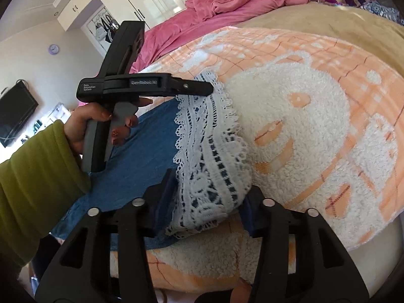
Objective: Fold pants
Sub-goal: 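Grasp the lace hem with the left gripper while the right gripper grasps the hem's other end, then lift the lace hem with both grippers and fold it over onto the denim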
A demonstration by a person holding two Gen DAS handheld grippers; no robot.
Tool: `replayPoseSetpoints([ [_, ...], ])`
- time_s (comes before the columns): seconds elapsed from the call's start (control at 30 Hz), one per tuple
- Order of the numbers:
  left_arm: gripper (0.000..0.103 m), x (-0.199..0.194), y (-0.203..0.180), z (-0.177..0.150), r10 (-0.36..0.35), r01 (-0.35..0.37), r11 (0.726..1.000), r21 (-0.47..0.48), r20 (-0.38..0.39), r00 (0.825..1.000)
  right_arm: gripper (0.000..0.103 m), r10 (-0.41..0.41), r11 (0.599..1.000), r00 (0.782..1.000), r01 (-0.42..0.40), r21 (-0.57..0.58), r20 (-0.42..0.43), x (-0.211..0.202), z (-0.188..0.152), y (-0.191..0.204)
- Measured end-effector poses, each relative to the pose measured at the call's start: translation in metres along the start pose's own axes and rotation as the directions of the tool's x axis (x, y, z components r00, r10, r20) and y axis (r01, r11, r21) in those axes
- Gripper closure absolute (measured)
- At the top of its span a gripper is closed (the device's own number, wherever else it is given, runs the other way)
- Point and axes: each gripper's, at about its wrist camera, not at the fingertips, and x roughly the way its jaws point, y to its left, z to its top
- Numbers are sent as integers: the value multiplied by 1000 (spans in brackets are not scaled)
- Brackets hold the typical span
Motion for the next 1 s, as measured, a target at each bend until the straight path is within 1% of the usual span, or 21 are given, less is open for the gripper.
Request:
replayPoseSetpoints([
  [0.1, 16, -3, 5, -6, -41, 41, 999, -1, 21, 999, 62, -8, 1000, 1000, 8, -11, -3, 1, 1, 3],
  [0.17, 17, -4, 5, -7, -56, 56, 998, -12, 26, 998, 67, -18, 1000, 1000, 18, -20, -3, 0, 0, 4],
  [0.2, 25, -5, 4, -8, -65, 66, 998, -13, 26, 998, 68, -18, 1000, 1000, 18, -19, -3, 1, 0, 4],
  [0.23, 42, -6, 2, -9, -76, 76, 997, -4, 25, 997, 69, -18, 1000, 1000, 18, -21, -5, 1, 1, 4],
  [0.27, 49, -7, -4, -10, -81, 80, 996, 25, 28, 996, 71, -22, 999, 1000, 22, -27, -5, 0, 0, 6],
  [0.3, 52, -7, -13, -11, -59, 57, 996, 67, 33, 998, 72, -23, 999, 1000, 23, -29, -6, 1, 1, 6],
  [0.33, 57, -7, -18, -12, -39, 35, 995, 94, 37, 999, 76, -17, 999, 1000, 17, -27, -8, 1, 1, 7],
  [0.37, 59, -6, -22, -12, -39, 35, 995, 98, 34, 999, 82, -3, 1000, 1000, 2, -24, -11, 1, 1, 7],
  [0.43, 70, -9, -21, -12, -47, 43, 995, 90, 41, 998, 84, 18, 1000, 1000, -18, -16, -17, 3, 2, 7],
  [0.5, 76, -17, -22, -12, -41, 36, 995, 88, 62, 997, 85, 26, 999, 1000, -26, -19, -9, 2, 3, 9],
  [0.53, 78, -23, -21, -12, -53, 46, 996, 81, 80, 995, 85, 29, 999, 1000, -29, -19, -8, 0, 3, 10],
  [0.63, 80, -45, -17, -15, -94, 86, 994, 64, 134, 987, 85, 49, 998, 999, -49, -34, 17, -7, 5, 18],
  [0.67, 80, -56, -16, -18, -108, 100, 993, 59, 155, 982, 85, 54, 997, 998, -53, -53, 27, -11, 6, 24],
  [0.77, 81, -85, -15, -25, -122, 111, 992, 61, 205, 971, 85, 87, 990, 995, -81, -114, 54, -23, 11, 47],
  [0.9, 81, -127, -9, -43, -111, 102, 994, 47, 268, 957, 85, 148, 970, 987, -132, -203, 65, -32, 17, 86],
  [1.0, 81, -158, 3, -64, -91, 89, 996, 18, 302, 949, 85, 193, 945, 980, -174, -277, 41, -29, 19, 120],
])
